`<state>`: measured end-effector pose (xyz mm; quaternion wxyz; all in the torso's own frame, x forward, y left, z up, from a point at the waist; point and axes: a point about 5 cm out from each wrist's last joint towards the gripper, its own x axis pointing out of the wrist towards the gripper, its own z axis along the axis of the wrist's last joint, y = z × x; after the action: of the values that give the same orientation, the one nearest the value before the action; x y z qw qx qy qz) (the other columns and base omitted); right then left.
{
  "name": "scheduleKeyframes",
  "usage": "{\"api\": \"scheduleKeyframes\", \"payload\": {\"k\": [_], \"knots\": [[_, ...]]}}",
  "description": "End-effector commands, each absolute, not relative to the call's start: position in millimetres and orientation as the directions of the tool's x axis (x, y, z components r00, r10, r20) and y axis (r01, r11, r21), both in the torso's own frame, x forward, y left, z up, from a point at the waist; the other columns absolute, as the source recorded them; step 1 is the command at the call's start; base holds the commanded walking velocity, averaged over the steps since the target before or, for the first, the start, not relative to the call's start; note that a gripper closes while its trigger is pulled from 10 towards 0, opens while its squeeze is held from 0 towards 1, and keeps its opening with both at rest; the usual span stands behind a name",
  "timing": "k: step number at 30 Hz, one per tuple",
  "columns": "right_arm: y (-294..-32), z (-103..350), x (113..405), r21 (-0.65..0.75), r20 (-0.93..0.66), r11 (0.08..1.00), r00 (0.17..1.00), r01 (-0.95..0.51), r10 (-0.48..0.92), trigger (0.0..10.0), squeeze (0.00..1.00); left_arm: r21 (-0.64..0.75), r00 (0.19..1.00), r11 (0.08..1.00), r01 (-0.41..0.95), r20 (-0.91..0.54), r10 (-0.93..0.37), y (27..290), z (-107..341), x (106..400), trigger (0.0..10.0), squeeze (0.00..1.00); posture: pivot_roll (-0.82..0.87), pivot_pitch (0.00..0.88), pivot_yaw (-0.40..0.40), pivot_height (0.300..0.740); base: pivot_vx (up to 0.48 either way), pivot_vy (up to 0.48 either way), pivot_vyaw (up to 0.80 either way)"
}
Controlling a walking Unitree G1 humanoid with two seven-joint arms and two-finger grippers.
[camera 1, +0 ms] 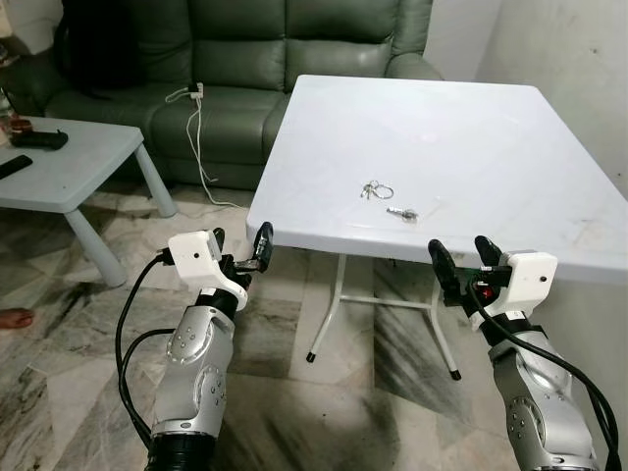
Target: Hang keys on a hook
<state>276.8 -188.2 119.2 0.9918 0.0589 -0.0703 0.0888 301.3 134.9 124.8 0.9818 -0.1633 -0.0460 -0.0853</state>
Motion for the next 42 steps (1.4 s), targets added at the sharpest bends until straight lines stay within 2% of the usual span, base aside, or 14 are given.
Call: {"api": "scheduleKeyframes", "payload": {"k": [1, 20, 42], "knots": [[-188.7, 122.8, 277.5, 0.101, 0.159, 0.976, 0.971, -0.194, 0.177, 10.0, 0.0, -0.304, 0.979, 0.933, 0.191, 0.132, -0.158, 134.6, 127.8, 300.6, 10.0, 0.0, -0.01, 0.0, -0.041, 0.74, 0.416, 0.0, 0.0], [-188.3, 123.0, 277.4, 0.094, 0.16, 0.975, 0.969, -0.203, 0.187, 10.0, 0.0, -0.29, 0.98, 0.937, 0.196, 0.102, -0.173, 129.9, 125.9, 301.6, 10.0, 0.0, -0.02, 0.0, -0.033, 0.74, 0.407, 0.0, 0.0], [-192.1, 123.0, 279.4, 0.08, 0.147, 0.973, 0.968, -0.218, 0.205, 10.0, 0.0, -0.272, 0.978, 0.943, 0.191, 0.14, -0.158, 127.4, 129.0, 299.0, 10.0, 0.0, -0.01, 0.0, -0.043, 0.74, 0.0, 0.0, 0.0]]}}
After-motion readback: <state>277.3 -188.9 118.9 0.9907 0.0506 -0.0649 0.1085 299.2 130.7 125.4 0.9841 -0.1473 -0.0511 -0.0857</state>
